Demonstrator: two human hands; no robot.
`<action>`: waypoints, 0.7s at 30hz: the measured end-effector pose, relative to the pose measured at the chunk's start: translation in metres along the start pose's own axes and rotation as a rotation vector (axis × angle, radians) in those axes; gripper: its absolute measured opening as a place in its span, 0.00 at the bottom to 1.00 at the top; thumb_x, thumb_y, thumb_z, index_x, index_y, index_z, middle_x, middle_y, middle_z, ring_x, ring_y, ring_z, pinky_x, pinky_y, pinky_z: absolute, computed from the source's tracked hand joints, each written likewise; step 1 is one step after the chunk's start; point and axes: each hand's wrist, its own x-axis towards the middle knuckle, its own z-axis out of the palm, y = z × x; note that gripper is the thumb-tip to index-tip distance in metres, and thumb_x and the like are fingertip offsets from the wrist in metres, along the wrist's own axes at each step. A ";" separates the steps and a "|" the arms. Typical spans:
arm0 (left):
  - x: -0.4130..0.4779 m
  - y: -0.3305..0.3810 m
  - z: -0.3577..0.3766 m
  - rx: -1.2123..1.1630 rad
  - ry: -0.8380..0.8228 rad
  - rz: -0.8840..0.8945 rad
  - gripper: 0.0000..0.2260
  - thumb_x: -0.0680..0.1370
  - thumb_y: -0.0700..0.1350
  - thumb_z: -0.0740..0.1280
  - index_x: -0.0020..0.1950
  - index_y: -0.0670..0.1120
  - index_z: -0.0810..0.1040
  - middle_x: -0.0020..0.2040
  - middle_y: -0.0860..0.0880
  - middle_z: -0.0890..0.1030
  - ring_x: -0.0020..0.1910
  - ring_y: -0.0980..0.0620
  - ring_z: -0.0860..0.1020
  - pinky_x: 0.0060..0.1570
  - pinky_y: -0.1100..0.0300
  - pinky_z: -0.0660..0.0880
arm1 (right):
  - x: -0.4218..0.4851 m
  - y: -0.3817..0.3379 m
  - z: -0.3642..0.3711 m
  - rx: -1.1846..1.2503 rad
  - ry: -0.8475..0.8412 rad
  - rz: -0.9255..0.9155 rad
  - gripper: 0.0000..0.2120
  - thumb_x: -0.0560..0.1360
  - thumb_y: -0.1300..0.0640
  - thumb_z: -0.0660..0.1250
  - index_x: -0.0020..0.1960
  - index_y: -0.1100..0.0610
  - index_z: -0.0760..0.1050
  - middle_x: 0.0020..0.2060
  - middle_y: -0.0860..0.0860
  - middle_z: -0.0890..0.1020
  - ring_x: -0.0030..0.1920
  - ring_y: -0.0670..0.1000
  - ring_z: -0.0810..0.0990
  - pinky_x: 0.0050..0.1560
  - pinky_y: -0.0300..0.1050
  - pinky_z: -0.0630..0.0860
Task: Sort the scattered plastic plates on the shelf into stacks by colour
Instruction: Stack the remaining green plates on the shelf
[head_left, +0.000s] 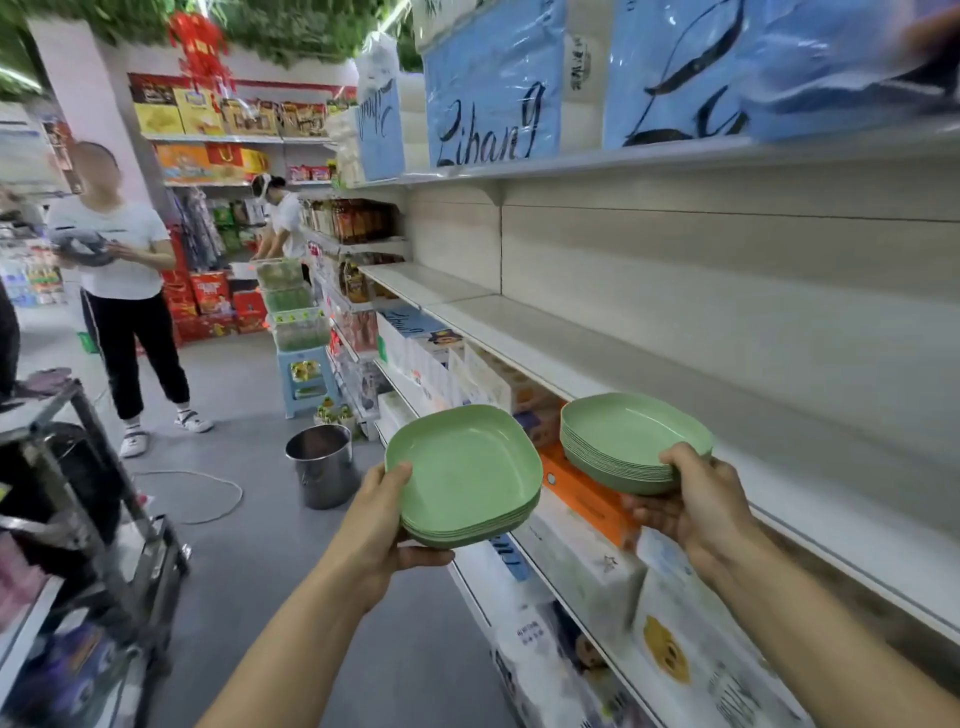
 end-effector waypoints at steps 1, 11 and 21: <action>0.019 0.007 -0.010 0.007 -0.012 0.000 0.10 0.83 0.49 0.58 0.63 0.48 0.70 0.55 0.41 0.77 0.42 0.43 0.79 0.28 0.50 0.79 | 0.010 0.004 0.017 0.017 0.018 0.001 0.16 0.76 0.61 0.60 0.61 0.67 0.67 0.34 0.64 0.78 0.23 0.56 0.79 0.22 0.42 0.75; 0.206 0.086 -0.096 0.105 -0.124 0.008 0.11 0.83 0.47 0.57 0.64 0.51 0.71 0.50 0.42 0.77 0.37 0.44 0.79 0.33 0.48 0.81 | 0.107 0.038 0.188 0.121 0.108 0.025 0.16 0.76 0.62 0.59 0.62 0.67 0.65 0.31 0.64 0.78 0.21 0.56 0.79 0.20 0.40 0.75; 0.393 0.116 -0.102 0.139 -0.114 0.032 0.10 0.83 0.50 0.56 0.63 0.55 0.72 0.53 0.44 0.77 0.39 0.44 0.79 0.28 0.53 0.79 | 0.241 0.045 0.283 0.082 0.187 0.018 0.16 0.76 0.64 0.59 0.63 0.66 0.63 0.34 0.68 0.78 0.25 0.60 0.81 0.23 0.44 0.78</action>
